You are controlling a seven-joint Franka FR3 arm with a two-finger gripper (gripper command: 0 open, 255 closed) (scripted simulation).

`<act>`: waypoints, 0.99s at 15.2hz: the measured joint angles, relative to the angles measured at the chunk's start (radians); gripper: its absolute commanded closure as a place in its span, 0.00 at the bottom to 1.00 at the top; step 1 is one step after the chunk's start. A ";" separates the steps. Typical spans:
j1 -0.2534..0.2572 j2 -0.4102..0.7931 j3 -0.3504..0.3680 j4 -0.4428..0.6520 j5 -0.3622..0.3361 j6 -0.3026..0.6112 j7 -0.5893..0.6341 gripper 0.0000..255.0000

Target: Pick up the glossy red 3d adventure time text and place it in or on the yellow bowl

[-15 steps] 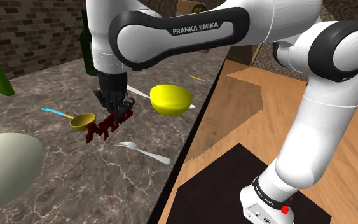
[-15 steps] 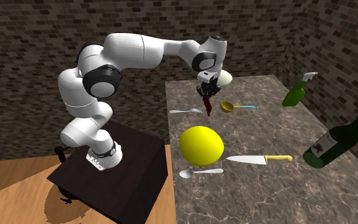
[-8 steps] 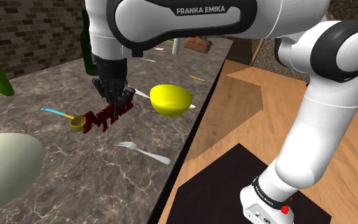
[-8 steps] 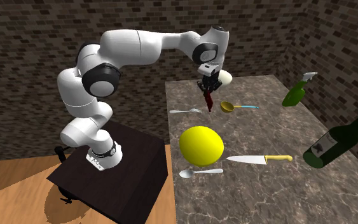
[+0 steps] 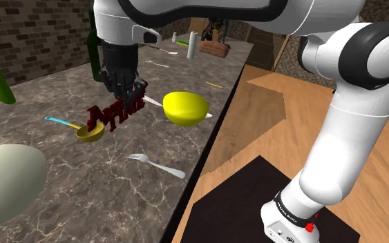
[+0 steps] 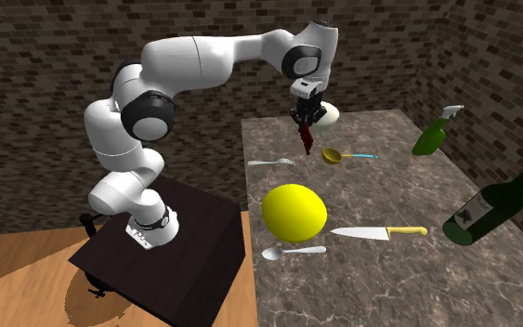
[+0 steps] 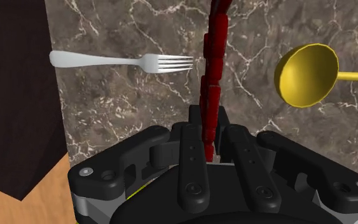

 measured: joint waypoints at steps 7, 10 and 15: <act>-0.023 -0.025 0.000 0.046 0.018 -0.063 -0.030 1.00; -0.108 -0.103 -0.016 -0.020 0.078 -0.052 -0.123 1.00; -0.213 -0.198 -0.063 -0.096 0.149 -0.043 -0.273 1.00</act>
